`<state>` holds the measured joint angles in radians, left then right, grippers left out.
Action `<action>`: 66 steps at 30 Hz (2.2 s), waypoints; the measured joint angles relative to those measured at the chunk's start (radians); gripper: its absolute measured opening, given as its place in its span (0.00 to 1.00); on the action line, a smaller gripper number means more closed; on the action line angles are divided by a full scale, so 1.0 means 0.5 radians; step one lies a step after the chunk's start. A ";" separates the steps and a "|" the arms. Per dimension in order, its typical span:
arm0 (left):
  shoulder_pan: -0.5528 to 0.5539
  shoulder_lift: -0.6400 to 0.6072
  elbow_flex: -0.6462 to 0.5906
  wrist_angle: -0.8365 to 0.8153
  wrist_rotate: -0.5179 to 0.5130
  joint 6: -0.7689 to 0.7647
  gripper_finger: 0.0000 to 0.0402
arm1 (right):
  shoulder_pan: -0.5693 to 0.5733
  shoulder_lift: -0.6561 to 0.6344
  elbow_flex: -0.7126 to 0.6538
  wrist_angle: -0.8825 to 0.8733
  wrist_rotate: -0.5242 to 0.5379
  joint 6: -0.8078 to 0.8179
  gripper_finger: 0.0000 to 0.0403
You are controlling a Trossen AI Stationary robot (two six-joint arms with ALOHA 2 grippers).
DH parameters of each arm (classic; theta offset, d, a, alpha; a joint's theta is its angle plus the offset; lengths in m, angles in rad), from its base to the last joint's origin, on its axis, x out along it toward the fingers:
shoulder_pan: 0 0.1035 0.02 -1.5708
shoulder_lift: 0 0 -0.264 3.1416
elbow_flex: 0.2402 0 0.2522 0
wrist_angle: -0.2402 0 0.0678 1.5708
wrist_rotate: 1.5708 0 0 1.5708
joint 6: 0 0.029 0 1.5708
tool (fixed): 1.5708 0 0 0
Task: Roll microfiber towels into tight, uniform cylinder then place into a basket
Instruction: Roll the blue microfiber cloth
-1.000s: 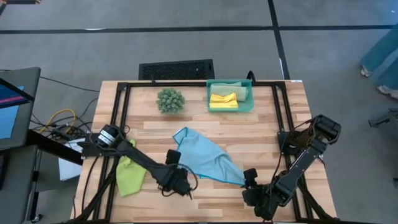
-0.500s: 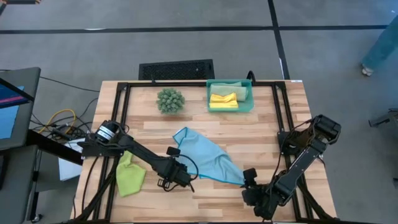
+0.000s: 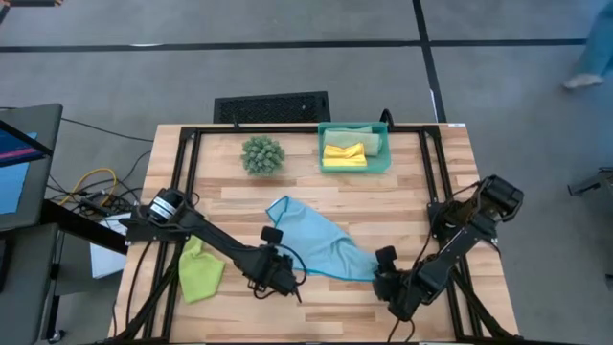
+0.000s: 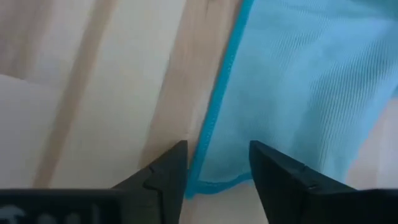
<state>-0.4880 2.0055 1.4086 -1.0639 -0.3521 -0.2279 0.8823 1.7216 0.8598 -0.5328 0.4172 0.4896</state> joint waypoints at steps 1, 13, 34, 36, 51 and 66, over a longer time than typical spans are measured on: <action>-0.008 -0.002 0.028 -0.022 -0.017 0.000 0.00 | -0.014 -0.003 -0.011 0.013 -0.030 0.000 0.42; -0.093 -0.004 0.325 -0.441 -0.277 -0.110 0.00 | 0.003 -0.006 0.138 -0.140 -0.120 0.006 0.03; -0.639 -0.039 1.476 -1.015 -1.388 -0.526 0.00 | 0.480 -0.071 1.238 -1.075 0.915 0.109 0.01; -0.681 -0.039 1.625 -1.015 -1.458 -0.543 0.00 | 0.533 -0.099 1.346 -1.116 1.045 0.104 0.01; -0.562 -0.082 1.852 -0.956 -1.548 -0.617 0.00 | 0.473 -0.275 1.150 -1.000 1.170 0.224 0.15; 0.321 -0.081 1.850 -0.497 -0.838 0.060 0.00 | -0.066 -0.142 -0.010 1.142 0.263 -0.469 0.52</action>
<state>-0.3275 1.9648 2.3337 -1.3124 -0.7713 -0.1978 0.8494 1.6504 0.8551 0.0383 0.5488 0.2550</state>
